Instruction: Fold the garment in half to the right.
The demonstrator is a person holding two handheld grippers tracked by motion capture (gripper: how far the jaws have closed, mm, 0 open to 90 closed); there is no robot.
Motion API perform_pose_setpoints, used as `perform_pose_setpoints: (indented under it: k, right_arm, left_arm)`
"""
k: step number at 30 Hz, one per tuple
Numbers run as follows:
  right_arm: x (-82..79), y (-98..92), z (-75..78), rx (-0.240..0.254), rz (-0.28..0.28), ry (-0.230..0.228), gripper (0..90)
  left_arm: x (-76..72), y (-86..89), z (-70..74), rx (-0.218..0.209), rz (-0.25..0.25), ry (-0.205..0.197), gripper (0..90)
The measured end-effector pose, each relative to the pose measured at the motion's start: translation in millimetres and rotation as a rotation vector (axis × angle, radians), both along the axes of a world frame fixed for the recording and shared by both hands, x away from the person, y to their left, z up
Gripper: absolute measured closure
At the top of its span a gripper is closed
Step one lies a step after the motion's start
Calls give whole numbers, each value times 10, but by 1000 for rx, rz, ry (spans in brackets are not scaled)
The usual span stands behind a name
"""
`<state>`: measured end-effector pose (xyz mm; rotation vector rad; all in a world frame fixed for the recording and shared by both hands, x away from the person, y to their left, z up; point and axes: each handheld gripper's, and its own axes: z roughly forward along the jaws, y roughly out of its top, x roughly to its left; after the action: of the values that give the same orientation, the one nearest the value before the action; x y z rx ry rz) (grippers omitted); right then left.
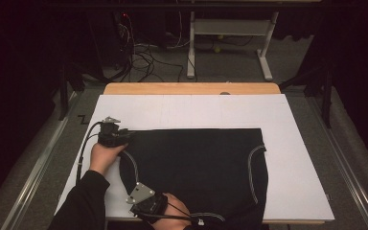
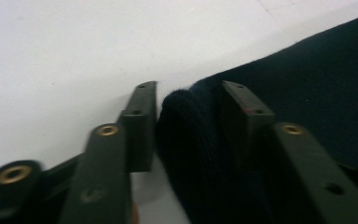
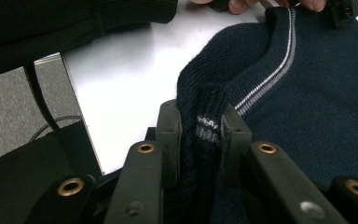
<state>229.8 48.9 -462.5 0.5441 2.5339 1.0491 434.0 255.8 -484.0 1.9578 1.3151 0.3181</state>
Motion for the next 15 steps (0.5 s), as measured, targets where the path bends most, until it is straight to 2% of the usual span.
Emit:
perform_pose_setpoints:
  k: [3,5,8,9,10,12,15]
  right_arm:
    - [-6,4,-7,9,-2,-2,747]
    - [-12,0,-9,13,-8,0,746]
    - [-18,-5,-10,15,-7,1,746]
    - [-17,-6,-9,17,-6,3,746]
    - [-15,-6,-7,22,-6,7,746]
    - [-2,-10,5,33,-2,12,745]
    - [-5,-24,37,47,1,14,745]
  left_arm:
    - [6,-7,-5,-9,5,2,617]
    - [0,-17,-6,-23,-24,5,702]
    - [-30,-36,3,-17,-21,-10,756]
    - [-52,-35,7,-19,-8,-29,762]
    - [-76,-25,14,-31,-1,-51,766]
    - [-114,11,24,-82,19,-77,768]
    - [-150,31,28,-109,34,-96,767]
